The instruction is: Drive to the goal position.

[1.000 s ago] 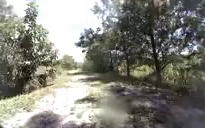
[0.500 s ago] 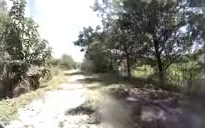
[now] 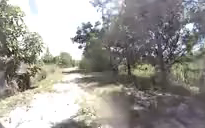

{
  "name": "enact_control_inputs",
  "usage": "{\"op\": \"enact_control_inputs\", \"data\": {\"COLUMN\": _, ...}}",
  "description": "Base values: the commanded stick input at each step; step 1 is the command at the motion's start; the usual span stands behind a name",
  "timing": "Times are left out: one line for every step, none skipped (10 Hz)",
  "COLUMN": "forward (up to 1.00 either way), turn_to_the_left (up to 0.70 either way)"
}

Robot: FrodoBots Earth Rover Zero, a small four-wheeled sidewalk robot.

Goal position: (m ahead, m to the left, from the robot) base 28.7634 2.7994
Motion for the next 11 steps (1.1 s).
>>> {"op": "enact_control_inputs", "data": {"forward": 0.70, "turn_to_the_left": 0.00}}
{"op": "enact_control_inputs", "data": {"forward": 0.70, "turn_to_the_left": 0.00}}
{"op": "enact_control_inputs", "data": {"forward": 0.70, "turn_to_the_left": 0.00}}
{"op": "enact_control_inputs", "data": {"forward": 0.70, "turn_to_the_left": 0.05}}
{"op": "enact_control_inputs", "data": {"forward": 0.70, "turn_to_the_left": 0.34}}
{"op": "enact_control_inputs", "data": {"forward": 0.70, "turn_to_the_left": 0.35}}
{"op": "enact_control_inputs", "data": {"forward": 0.70, "turn_to_the_left": 0.17}}
{"op": "enact_control_inputs", "data": {"forward": 0.70, "turn_to_the_left": 0.25}}
{"op": "enact_control_inputs", "data": {"forward": 0.70, "turn_to_the_left": 0.35}}
{"op": "enact_control_inputs", "data": {"forward": 0.70, "turn_to_the_left": 0.14}}
{"op": "enact_control_inputs", "data": {"forward": 0.70, "turn_to_the_left": 0.00}}
